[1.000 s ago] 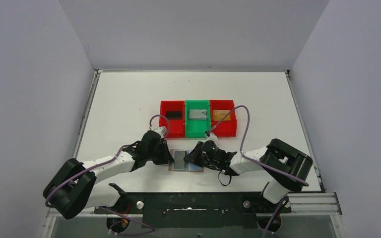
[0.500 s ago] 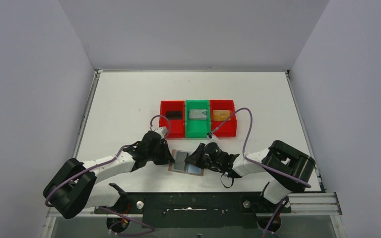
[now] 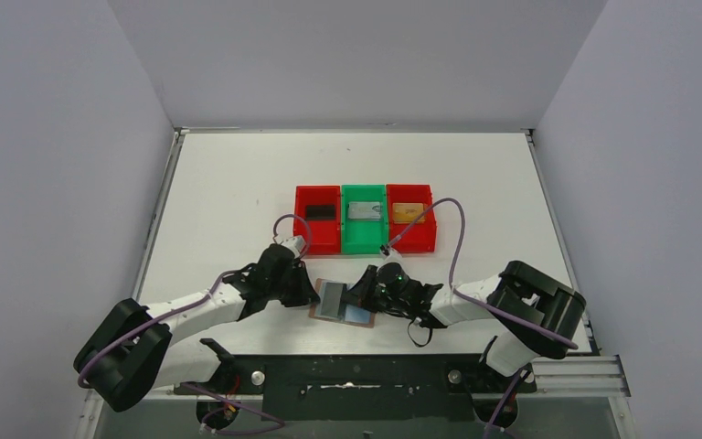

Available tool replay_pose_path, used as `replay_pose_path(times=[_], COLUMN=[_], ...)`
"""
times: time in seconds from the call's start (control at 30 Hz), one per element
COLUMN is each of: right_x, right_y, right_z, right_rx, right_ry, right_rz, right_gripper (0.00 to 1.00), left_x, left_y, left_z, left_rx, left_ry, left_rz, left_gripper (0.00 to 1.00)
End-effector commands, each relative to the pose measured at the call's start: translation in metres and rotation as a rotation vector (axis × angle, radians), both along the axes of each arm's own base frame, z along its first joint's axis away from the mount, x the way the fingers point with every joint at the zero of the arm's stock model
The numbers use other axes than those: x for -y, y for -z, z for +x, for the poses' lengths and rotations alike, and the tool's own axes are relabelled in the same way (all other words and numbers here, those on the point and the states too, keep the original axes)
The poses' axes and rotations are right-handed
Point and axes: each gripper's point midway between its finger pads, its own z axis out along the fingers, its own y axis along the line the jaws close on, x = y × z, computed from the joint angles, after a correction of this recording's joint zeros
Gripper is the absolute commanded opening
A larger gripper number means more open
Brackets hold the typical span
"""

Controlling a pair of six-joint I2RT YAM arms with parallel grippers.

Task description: Take the credit cards out of the card holder

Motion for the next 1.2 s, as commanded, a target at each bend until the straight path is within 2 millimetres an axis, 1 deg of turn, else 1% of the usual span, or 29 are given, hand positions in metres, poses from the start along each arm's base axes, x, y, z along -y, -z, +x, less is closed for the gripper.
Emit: replay_pose_path(times=[0.0,0.2,0.4,0.6,0.7,0.8,0.9,0.97,1.1,1.17], right_x=[-0.005,0.003,0.004,0.013,0.016,0.013,0.005,0.001,-0.004,-0.003], right_y=[-0.018,-0.013,-0.015,-0.011,-0.010,-0.013,-0.018,-0.016,-0.010,-0.005], right_z=[0.004,0.003,0.002,0.003,0.004,0.006,0.008,0.009,0.007,0.007], right_rx=[0.044,0.029,0.029,0.022,0.019,0.024,0.030,0.026,0.014,0.003], right_ry=[0.002,0.015,0.020,0.050,0.068,0.080,0.065,0.057,0.047,0.054], right_rz=[0.048,0.009,0.016,-0.018,-0.024,0.009,0.041,0.039,0.055,0.041], right_gripper=[0.04,0.05,0.04,0.05,0.06,0.13,0.23,0.25,0.26,0.28], left_x=[0.002,-0.004,-0.007,-0.006,-0.002,0.004,0.005,0.006,0.006,0.005], left_y=[-0.002,-0.002,-0.003,-0.006,-0.013,-0.019,-0.016,-0.013,-0.010,-0.009], left_z=[0.000,0.000,0.000,0.000,0.000,-0.001,-0.003,-0.005,-0.007,-0.008], left_rx=[0.001,0.006,0.013,0.017,0.033,0.045,0.031,0.024,0.017,0.016], left_ry=[-0.001,-0.025,-0.042,-0.036,-0.014,0.008,0.011,0.014,0.011,0.007], left_rz=[-0.010,0.006,0.012,0.008,-0.009,-0.026,-0.021,-0.019,-0.013,-0.005], left_gripper=[0.00,0.00,0.00,0.00,0.00,0.00,0.00,0.00,0.00,0.00])
